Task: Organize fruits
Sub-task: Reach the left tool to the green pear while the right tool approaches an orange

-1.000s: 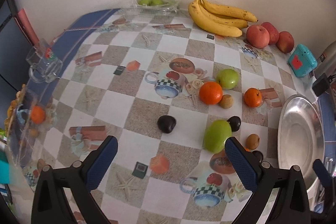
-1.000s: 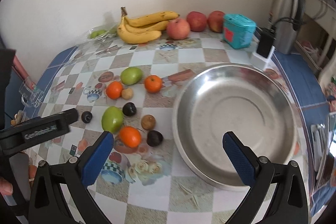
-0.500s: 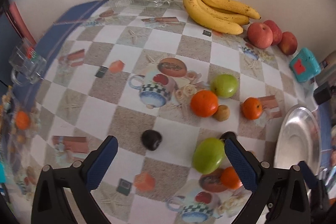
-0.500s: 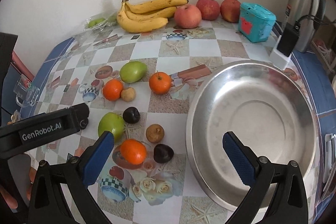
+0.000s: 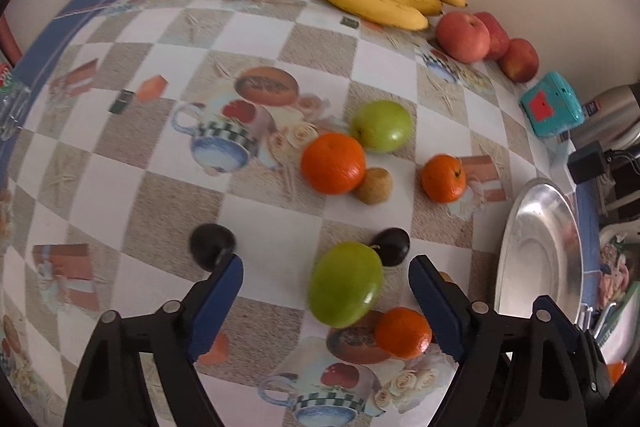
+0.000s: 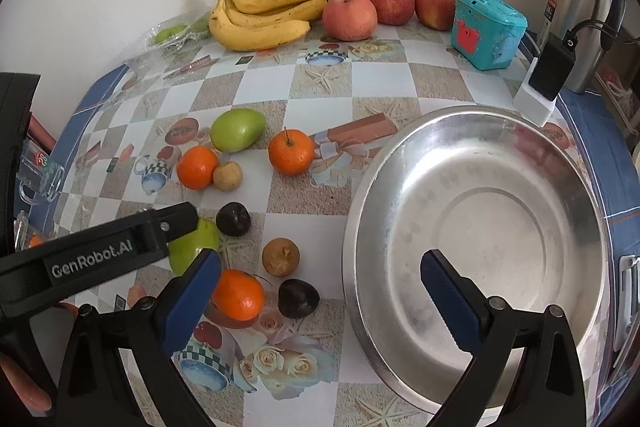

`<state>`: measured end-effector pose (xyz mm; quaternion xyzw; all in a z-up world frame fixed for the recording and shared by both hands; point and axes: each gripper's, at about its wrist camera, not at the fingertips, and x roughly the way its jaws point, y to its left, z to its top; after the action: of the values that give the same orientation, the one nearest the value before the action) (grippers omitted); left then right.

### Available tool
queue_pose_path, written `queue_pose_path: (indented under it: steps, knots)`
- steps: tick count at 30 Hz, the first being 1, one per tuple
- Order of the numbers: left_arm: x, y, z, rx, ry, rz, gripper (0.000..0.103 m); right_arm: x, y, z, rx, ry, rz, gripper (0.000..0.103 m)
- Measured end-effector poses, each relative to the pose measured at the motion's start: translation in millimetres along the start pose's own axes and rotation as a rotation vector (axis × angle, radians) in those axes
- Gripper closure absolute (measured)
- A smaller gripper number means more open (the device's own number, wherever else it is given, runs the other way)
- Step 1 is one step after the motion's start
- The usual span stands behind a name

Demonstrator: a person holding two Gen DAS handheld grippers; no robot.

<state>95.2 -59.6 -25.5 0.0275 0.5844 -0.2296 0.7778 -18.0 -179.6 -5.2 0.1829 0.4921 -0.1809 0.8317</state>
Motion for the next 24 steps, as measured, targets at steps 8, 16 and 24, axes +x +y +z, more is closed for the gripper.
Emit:
queue_pose_path:
  steps: [8, 16, 24]
  knots:
    - [10, -8, -3, 0.032, 0.014, -0.008, 0.024, 0, -1, -3, 0.001, 0.016, -0.006, 0.003]
    - [11, -5, -5, 0.021, 0.025, -0.042, 0.059, 2, -3, -4, 0.008, 0.030, -0.011, 0.003]
    - [4, 7, -3, -0.043, 0.040, -0.052, 0.059, 2, -3, -4, 0.006, 0.026, -0.013, 0.003]
